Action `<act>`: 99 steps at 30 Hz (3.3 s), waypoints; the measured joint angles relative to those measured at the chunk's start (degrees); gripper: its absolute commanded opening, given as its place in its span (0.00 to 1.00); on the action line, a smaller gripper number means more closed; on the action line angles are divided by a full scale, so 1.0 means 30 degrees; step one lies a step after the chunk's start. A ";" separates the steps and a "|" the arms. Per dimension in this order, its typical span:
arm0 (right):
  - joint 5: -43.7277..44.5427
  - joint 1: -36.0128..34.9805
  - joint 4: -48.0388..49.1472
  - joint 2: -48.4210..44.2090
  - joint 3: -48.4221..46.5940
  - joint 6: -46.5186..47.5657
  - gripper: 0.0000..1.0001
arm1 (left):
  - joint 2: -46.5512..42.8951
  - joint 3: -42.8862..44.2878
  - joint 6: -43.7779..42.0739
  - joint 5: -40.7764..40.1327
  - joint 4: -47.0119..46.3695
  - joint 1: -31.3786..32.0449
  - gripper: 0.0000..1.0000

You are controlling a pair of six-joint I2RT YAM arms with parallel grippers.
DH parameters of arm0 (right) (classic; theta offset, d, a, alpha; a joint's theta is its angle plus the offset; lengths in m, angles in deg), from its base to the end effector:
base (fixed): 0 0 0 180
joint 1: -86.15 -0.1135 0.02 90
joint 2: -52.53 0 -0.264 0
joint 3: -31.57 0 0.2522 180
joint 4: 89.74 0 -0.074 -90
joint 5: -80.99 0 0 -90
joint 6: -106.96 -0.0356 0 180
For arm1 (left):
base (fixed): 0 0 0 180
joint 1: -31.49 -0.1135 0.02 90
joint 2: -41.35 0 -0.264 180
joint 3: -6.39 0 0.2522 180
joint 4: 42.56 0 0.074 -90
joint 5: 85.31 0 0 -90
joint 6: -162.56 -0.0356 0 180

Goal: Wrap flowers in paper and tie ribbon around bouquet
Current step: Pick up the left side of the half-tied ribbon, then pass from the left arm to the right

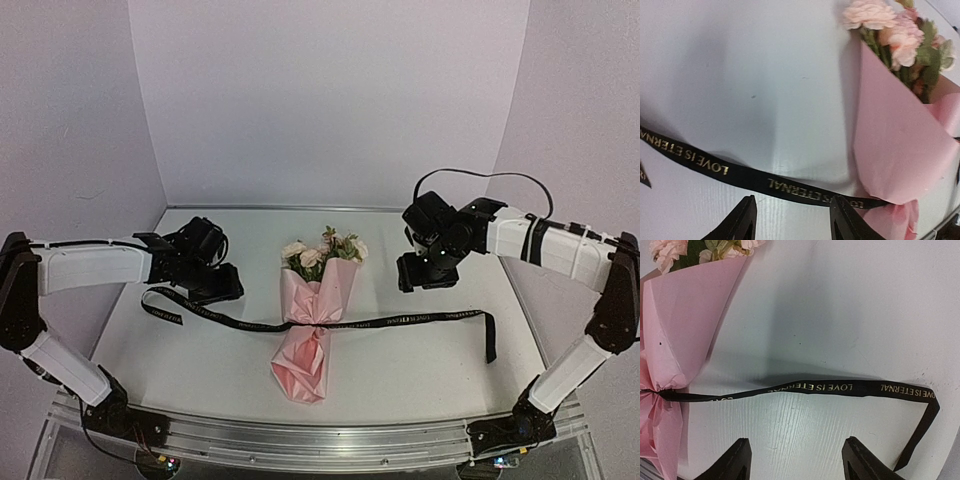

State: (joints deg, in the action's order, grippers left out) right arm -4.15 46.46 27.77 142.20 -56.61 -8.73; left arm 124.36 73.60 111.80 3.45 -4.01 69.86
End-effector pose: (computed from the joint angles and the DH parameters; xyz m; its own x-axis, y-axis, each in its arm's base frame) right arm 0.2471 0.2012 0.2726 -0.8866 -0.1745 -0.4283 -0.2479 0.9611 0.1216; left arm 0.2313 -0.1822 0.2178 -0.8797 -0.1101 -0.4625 0.0700 0.9322 -0.3551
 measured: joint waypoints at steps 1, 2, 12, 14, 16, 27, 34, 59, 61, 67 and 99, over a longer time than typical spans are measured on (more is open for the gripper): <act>-0.0016 -0.0029 0.0000 0.0118 -0.0141 0.0064 0.64 | 0.0148 0.0000 0.0380 -0.0364 0.0385 -0.0113 0.51; -0.0051 -0.0064 0.0000 0.0251 -0.0239 0.0113 0.64 | 0.0391 0.0000 0.0838 -0.0727 0.0785 -0.0175 0.51; -0.0484 -0.0447 -0.0042 0.0753 -0.0695 0.0590 0.64 | 0.2671 -0.0007 0.6315 -0.4466 0.3222 -0.0301 0.62; -0.0534 -0.0529 -0.0036 0.0756 -0.0702 0.0636 0.64 | 0.3108 0.0007 0.6896 -0.5088 0.3293 -0.0337 0.64; -0.0634 -0.0605 -0.0007 0.0771 -0.0704 0.0658 0.64 | 0.3714 0.0069 0.7238 -0.5508 0.3268 -0.0387 0.65; -0.1091 -0.0934 0.0469 0.1302 -0.0949 0.0709 0.64 | 0.5754 0.0444 0.7401 -0.6092 0.1978 -0.0559 0.69; -0.1085 -0.1053 0.0517 0.1304 -0.0949 0.0709 0.64 | 0.5666 0.0423 0.7438 -0.6184 0.1535 -0.0632 0.64; -0.2296 -0.2821 0.1809 0.2058 -0.2517 0.1171 0.65 | 0.1808 -0.1155 0.4242 -0.2176 -0.0965 -0.1450 0.00; -0.2916 -0.3138 0.2646 0.2187 -0.2557 0.1300 0.65 | 0.0408 -0.1145 0.3868 -0.0996 -0.1704 -0.1379 0.00; -0.4871 -0.4116 0.6074 0.3472 -0.2854 0.1647 0.63 | -0.0852 -0.0935 0.3453 0.3575 -0.3585 -0.1222 0.00; -0.0624 -0.8566 1.1809 1.1488 -0.8181 0.1924 0.73 | -0.2425 0.0197 0.7448 0.8145 -0.2966 -0.1173 0.00</act>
State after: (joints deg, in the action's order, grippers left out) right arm -6.02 20.76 63.20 176.67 -81.16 -2.96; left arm 117.09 74.19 134.14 27.89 -12.91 66.34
